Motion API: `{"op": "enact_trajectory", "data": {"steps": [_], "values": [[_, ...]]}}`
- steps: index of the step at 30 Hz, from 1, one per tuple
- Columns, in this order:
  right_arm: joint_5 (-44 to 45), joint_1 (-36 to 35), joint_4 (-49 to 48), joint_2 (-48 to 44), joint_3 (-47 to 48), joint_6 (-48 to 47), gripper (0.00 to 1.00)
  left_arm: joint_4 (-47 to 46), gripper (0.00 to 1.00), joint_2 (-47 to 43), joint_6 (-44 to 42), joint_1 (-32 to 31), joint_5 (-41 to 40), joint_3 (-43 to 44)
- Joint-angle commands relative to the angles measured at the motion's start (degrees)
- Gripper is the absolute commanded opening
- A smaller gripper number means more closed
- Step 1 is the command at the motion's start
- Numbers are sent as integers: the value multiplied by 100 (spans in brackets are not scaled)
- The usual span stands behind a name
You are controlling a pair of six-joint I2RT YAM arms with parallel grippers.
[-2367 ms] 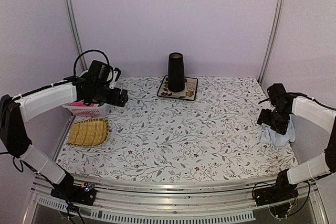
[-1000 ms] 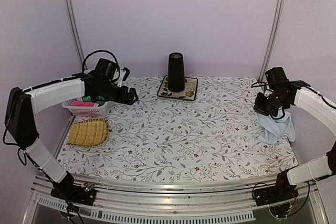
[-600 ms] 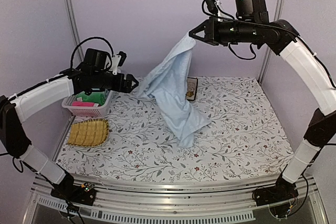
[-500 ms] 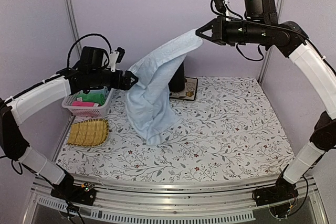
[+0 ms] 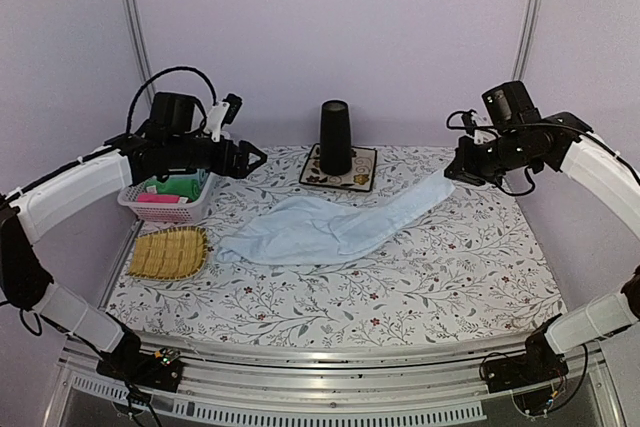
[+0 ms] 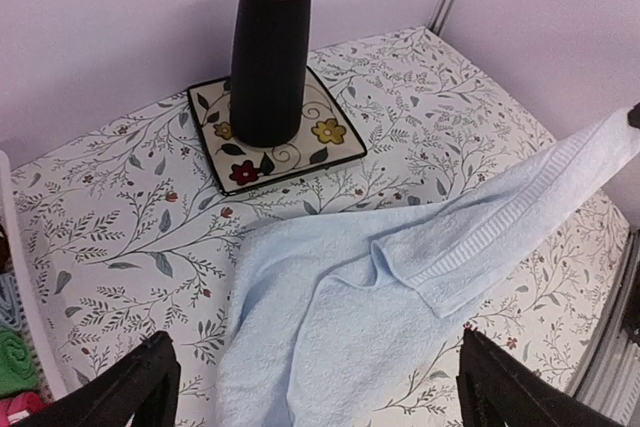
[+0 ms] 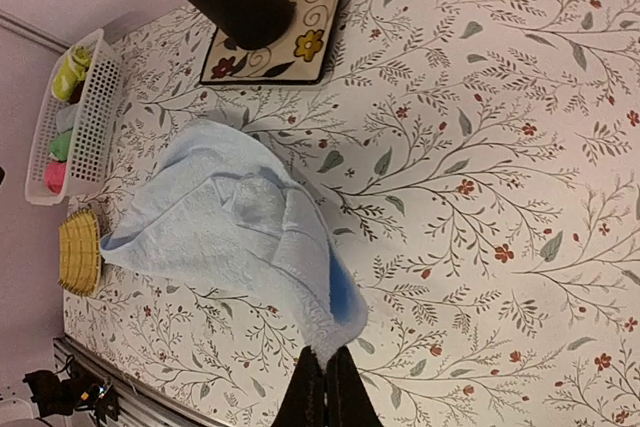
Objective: Roll the towels
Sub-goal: Place the towel at the center of the board.
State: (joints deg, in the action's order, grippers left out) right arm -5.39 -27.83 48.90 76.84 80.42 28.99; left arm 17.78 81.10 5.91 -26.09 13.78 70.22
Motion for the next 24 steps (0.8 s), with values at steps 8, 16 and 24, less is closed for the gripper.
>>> {"op": "enact_trajectory", "data": {"steps": [8, 16, 24], "values": [[964, 593, 938, -249, -571, 386, 2, 987, 97, 1193, -11, 42, 8, 325], [1571, 997, 1069, 20, -768, 214, 4, 1443, 97, 1494, 349, 66, -220, 281], [1065, 1215, 560, 378, -700, 135, 44, 1391, 97, 1042, 147, 68, -160, -222]]}}
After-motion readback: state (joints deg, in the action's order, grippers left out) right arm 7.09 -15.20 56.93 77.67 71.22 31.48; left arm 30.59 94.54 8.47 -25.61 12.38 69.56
